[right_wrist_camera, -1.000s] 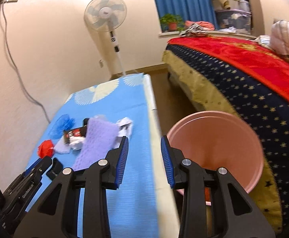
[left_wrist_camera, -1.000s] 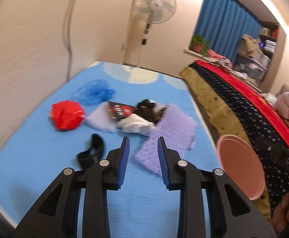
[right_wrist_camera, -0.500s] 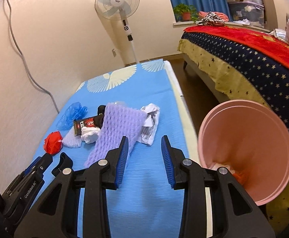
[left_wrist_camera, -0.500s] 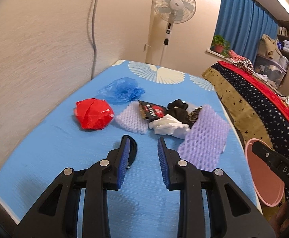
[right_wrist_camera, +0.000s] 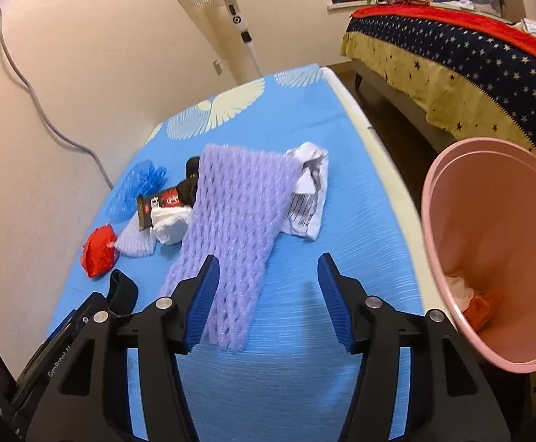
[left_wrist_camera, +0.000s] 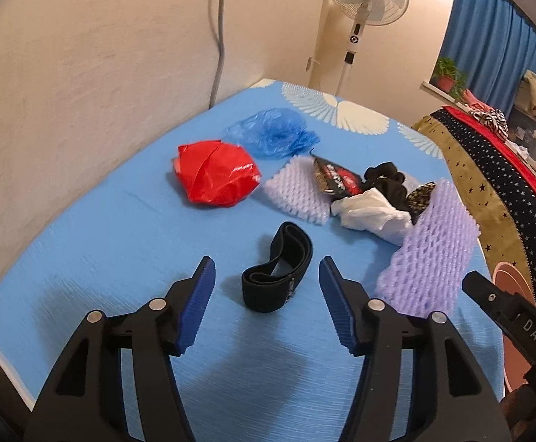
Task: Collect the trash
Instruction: 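Move both tools back to the mattress toward the purple foam net and black strap, then grasp the purple foam net with the right gripper while the left gripper grasps the black strap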
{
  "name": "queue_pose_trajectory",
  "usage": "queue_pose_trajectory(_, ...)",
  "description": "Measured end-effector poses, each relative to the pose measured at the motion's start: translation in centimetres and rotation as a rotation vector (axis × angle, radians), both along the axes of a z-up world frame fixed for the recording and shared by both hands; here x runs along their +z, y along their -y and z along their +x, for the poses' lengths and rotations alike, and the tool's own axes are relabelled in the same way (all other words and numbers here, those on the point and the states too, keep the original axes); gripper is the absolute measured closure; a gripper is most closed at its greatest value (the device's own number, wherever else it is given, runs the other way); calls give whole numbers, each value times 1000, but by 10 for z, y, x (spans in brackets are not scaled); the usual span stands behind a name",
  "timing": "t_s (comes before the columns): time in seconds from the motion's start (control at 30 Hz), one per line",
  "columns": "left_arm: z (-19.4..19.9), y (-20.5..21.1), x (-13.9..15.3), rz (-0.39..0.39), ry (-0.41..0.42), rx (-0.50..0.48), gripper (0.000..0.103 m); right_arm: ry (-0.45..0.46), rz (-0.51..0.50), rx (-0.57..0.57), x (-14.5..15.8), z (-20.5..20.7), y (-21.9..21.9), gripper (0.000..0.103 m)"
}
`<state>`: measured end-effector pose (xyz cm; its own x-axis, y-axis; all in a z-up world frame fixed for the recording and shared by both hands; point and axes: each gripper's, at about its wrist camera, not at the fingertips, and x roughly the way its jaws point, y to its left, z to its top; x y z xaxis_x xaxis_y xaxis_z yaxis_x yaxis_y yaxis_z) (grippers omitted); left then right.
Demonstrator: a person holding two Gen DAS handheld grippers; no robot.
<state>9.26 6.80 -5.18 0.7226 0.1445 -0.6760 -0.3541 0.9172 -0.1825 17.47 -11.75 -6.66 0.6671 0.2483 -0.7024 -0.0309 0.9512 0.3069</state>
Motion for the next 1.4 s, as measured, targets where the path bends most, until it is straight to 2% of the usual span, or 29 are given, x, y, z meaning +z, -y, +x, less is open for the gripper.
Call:
queue_pose_trajectory(0.2, 6, 0, -8, -11, -29, -13, 46, -60, 32, -19, -14, 9, 3, 47)
queue_pose_trajectory(0.23, 7, 0, -8, -9, -30, -18, 47, -61, 36, -17, -14, 9, 3, 49)
queue_pose_trajectory(0.27, 8, 2, -8, -5, -33, -26, 53, -61, 38, -13, -15, 10, 3, 52)
queue_pose_trajectory(0.3, 9, 3, -9, -5, -37, -38, 61, -60, 43, -4, -14, 10, 2, 57)
queue_pose_trajectory(0.33, 9, 4, -9, -7, -41, -43, 65, -60, 47, 2, -14, 10, 1, 60)
queue_pose_trajectory(0.4, 10, 3, -11, -22, -46, -50, 75, -59, 59, 18, -13, 11, 0, 72)
queue_pose_trajectory(0.47, 10, 1, -11, -32, -46, -51, 77, -62, 68, 41, -13, 11, -3, 85)
queue_pose_trajectory(0.53, 10, 1, -10, -38, -44, -56, 80, -60, 70, 58, -13, 11, -5, 91)
queue_pose_trajectory(0.6, 10, 2, -9, -40, -40, -63, 86, -53, 79, 65, -10, 10, -6, 103)
queue_pose_trajectory(0.83, 3, 3, 5, -57, 3, -79, 87, 4, 66, 52, 10, -1, 0, 103)
queue_pose_trajectory(0.87, 2, 3, 6, -62, 7, -79, 87, 0, 73, 42, 11, -2, 3, 100)
queue_pose_trajectory(0.93, 0, 5, 9, -64, 14, -81, 87, -17, 97, 23, 8, -4, 8, 92)
queue_pose_trajectory(1.0, -4, 7, 12, -53, 21, -86, 87, -26, 104, 15, 4, -4, 8, 73)
queue_pose_trajectory(1.03, -6, 8, 14, -47, 24, -90, 87, -25, 91, 19, 2, -4, 6, 59)
queue_pose_trajectory(1.07, -7, 8, 15, -43, 27, -92, 87, -30, 82, 40, -1, -2, 1, 56)
queue_pose_trajectory(1.17, -8, 6, 19, -30, 36, -90, 87, -52, 33, 88, -10, 5, -10, 58)
queue_pose_trajectory(1.23, -9, 4, 22, -24, 43, -88, 87, -73, 42, 94, -16, 8, -11, 73)
queue_pose_trajectory(1.27, -10, 3, 23, -23, 46, -85, 87, -80, 58, 101, -18, 8, -11, 87)
queue_pose_trajectory(1.4, -11, 3, 26, -26, 54, -87, 87, -35, 43, 133, -7, 0, -13, 94)
